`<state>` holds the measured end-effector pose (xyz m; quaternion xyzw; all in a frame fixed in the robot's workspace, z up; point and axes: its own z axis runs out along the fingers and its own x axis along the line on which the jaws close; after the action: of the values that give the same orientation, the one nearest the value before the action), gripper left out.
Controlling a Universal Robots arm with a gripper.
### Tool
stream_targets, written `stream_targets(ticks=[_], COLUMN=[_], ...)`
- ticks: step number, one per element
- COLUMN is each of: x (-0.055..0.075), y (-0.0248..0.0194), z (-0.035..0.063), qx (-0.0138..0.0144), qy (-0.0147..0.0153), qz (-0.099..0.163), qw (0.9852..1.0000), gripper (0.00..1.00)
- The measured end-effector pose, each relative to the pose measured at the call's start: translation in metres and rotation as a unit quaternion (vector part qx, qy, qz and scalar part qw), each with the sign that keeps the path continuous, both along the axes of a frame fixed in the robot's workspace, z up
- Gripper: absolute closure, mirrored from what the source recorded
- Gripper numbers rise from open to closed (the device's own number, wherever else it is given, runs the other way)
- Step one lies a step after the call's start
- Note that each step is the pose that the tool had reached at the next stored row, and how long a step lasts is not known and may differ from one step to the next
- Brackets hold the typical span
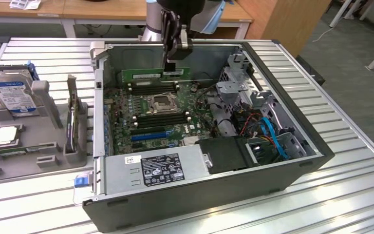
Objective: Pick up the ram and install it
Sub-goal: 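Pick up the ram and move it above insertion slot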
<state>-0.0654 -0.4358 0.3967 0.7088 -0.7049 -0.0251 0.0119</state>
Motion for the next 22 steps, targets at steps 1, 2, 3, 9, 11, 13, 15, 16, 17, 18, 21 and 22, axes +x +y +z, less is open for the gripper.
stream_targets(ticks=[1, 2, 3, 9, 11, 13, 15, 16, 17, 18, 21, 22], x=[0.0, 0.0, 0.0, 0.0, 0.0, 0.0, 0.0, 0.0, 0.0, 0.0, 0.0, 0.0], y=[0.0008, 0.0014, 0.002, 0.0044, 0.0052, 0.0054, 0.0054, 0.0054, 0.0054, 0.0055, 0.0055, 0.0055], z=[-0.0001, -0.0002, -0.0003, -0.0025, -0.0031, -0.0032, -0.0032, -0.0032, -0.0033, -0.0033, -0.0056, -0.0067], qx=[0.0, 0.0, 0.0, -0.0001, 0.0, 0.0, 0.0, -0.0001, 0.0, 0.0, 0.0, 0.0], qy=[0.0, 0.0, 0.0, 0.0, 0.0, 0.0, 0.0, 0.0, 0.0, 0.0, 0.0, 0.0], qz=[0.0, 0.0, 0.0, 0.0, 0.0, 0.0, 0.0, 0.0, 0.0, 0.0, 0.0, 0.0], qw=[1.0, 1.0, 1.0, 1.0, 1.0, 1.0, 1.0, 1.0, 1.0, 1.0, 1.0, 1.0], gripper=[0.89, 0.89, 0.89, 0.89, 0.89, 0.89, 0.89, 0.89, 0.89, 0.89, 0.89, 0.89])
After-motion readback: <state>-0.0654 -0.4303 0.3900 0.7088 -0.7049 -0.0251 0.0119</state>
